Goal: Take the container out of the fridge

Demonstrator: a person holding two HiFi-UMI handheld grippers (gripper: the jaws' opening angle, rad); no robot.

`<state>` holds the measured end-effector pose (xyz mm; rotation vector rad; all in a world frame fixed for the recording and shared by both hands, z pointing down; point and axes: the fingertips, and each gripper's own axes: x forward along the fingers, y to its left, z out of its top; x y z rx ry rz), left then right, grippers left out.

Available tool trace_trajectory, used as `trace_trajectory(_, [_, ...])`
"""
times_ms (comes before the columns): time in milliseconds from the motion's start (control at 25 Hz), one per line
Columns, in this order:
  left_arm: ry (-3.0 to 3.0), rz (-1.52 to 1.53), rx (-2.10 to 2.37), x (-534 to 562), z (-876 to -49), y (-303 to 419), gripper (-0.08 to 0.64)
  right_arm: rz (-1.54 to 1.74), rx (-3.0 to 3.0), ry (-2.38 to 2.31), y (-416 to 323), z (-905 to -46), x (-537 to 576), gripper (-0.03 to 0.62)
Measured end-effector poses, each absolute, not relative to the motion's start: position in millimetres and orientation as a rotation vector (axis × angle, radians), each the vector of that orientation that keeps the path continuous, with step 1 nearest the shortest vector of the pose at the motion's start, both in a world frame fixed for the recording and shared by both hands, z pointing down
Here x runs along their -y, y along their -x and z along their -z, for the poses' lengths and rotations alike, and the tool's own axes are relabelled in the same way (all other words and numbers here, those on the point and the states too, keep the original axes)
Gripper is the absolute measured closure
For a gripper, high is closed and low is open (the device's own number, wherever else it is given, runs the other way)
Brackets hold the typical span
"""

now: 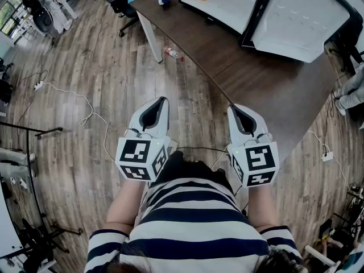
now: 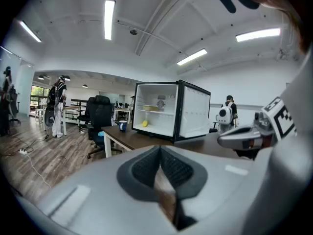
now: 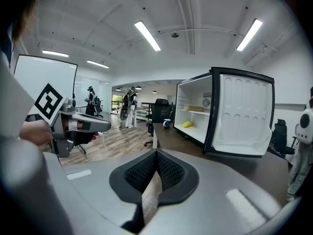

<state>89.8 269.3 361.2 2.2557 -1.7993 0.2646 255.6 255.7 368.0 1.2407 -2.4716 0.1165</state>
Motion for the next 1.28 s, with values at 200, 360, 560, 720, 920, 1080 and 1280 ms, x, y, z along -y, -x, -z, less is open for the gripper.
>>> trace_trajectory(200, [-2.251,-0.247,1.802,-276.4,-358.9,-87.4,0.560,-0.123,2.481,-1.221,-254.7,-370.4,-259.8,0.600])
trace_trajectory(360, [-2.239,-0.258,1.801,-270.7,-364.7,-78.2,0.560,-0.122,2.459,-1.214,-249.0,-377.4,-256.4,0.600])
trace_trajectory(560, [-2.260,-0.282,1.772,-255.3,-369.0,-75.8,0.560,-0.132,2.457,-1.220,-242.4,-378.2,-243.1,0.600])
trace_trajectory(720, [-2.235,-0.280,1.763,-240.6,-374.6,-56.7,0.560,-0.136,2.424,-1.230,-230.3,-383.0,-228.4,0.600])
trace_trajectory(920, [-2.235,-0.272,1.739,-215.4,-378.1,-40.7,0.560,-0.149,2.400,-1.222,-210.2,-388.0,-203.7,0.600])
trace_trajectory(1080, [-2.219,-0.263,1.751,-191.6,-375.8,-16.1,0.560,-0.139,2.395,-1.200,-186.2,-385.4,-181.6,0.600])
trace_trajectory(1280, [-2.236,-0.251,1.762,-160.8,-364.8,3.9,0.560,-0.126,2.398,-1.171,-164.7,-380.2,-153.3,0.599])
